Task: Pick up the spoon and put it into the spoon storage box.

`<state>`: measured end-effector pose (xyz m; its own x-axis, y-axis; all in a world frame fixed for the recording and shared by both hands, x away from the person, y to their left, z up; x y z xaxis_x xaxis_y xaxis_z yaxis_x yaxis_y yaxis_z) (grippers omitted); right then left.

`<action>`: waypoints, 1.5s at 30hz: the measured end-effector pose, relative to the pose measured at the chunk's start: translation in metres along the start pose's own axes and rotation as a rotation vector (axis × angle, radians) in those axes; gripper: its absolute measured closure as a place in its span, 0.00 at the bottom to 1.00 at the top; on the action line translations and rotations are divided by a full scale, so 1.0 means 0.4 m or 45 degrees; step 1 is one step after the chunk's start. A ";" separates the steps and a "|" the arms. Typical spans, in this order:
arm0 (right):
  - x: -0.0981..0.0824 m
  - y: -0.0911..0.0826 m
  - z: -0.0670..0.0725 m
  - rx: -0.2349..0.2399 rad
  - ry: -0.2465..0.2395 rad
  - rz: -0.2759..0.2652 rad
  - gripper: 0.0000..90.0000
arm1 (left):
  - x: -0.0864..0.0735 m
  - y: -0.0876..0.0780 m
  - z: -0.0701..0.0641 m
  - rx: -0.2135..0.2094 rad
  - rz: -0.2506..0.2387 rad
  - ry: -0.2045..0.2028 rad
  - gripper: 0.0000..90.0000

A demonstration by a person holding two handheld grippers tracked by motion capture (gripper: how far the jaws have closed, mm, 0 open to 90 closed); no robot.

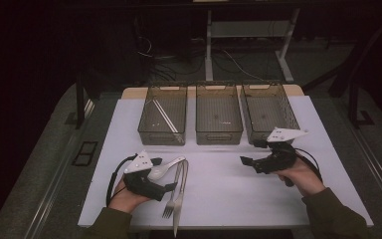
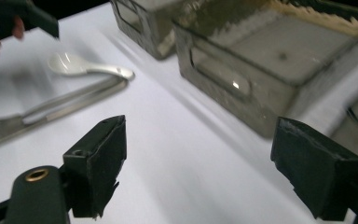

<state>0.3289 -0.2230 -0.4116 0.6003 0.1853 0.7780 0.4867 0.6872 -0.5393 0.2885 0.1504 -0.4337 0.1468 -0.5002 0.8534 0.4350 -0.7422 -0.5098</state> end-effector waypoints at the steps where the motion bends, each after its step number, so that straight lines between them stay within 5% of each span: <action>1: -0.011 -0.008 -0.007 -0.009 0.003 0.001 0.20 | -0.001 -0.002 0.002 0.001 0.008 0.001 0.04; 8: -0.068 -0.056 -0.029 -0.049 0.019 -0.018 0.20 | -0.012 -0.016 0.016 0.028 0.023 -0.026 0.20; 18: -0.162 -0.079 -0.033 -0.052 -0.005 0.053 0.20 | -0.025 -0.032 0.025 0.020 0.052 -0.047 0.49; 25: -0.178 -0.095 -0.032 -0.088 0.004 0.069 0.20 | -0.040 -0.035 0.030 0.032 0.135 -0.077 0.72; 32: -0.180 -0.090 -0.027 -0.088 -0.014 0.078 0.20 | -0.061 -0.028 0.028 -0.036 0.216 -0.116 0.98; 39: -0.180 -0.091 -0.028 -0.095 -0.016 0.078 0.20 | -0.084 -0.016 0.029 -0.089 0.349 -0.104 0.99; 45: -0.180 -0.090 -0.027 -0.100 -0.020 0.082 0.20 | -0.092 -0.008 0.031 -0.080 0.383 -0.112 0.99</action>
<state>0.2750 -0.2687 -0.4517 0.6219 0.2387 0.7458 0.4965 0.6163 -0.6113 0.2927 0.1767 -0.4622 0.3378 -0.6630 0.6680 0.3049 -0.5944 -0.7441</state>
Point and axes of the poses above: each handheld gripper's, and its own axes: y roughly forward along the jaws, x roughly out of its top, z roughly to its left, the point moved 3 cm from there along y, roughly forward along the jaws, and after that the axes turned 13 degrees about y, right-handed, at the moved point
